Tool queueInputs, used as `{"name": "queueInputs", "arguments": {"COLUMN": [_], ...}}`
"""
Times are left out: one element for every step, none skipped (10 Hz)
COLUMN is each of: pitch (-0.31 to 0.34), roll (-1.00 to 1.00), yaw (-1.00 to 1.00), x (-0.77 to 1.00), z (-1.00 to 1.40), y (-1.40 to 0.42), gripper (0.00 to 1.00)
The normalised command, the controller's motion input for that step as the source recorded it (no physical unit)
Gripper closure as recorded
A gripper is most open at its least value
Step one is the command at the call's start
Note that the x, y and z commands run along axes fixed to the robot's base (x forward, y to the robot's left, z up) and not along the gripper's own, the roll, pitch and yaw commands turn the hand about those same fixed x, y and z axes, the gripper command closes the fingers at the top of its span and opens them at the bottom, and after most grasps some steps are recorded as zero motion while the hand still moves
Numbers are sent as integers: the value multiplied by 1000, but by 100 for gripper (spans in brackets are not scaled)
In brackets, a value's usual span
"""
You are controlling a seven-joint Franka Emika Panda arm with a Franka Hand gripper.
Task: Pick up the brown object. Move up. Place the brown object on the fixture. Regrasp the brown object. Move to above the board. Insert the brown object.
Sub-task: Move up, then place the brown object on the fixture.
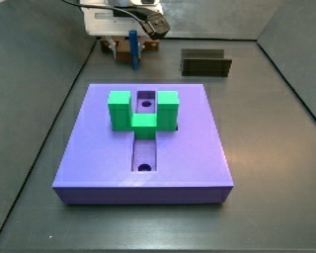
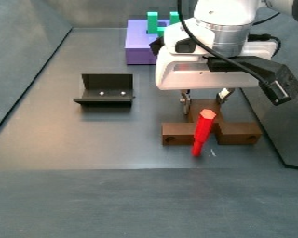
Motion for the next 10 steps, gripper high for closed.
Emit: {"name": "queueInputs", "arguments": {"pitch": [-1,21,-1,0,3,131,211,237,263,314], "roll": [1,6,30,-14,-23,-174,-189,-146,-111,-146], "yaw": [-10,-19,-15,0,0,0,-23,-46,-63,-71], "x": [3,-31,-13,0,0,154,243,249,231,294], "z": [834,632,233,0,311,600,711,671,700,886], "y": [4,6,14,0,-89,-54,-23,0,0,0], "gripper": [100,100,100,100,100,100,100,100,100,100]}}
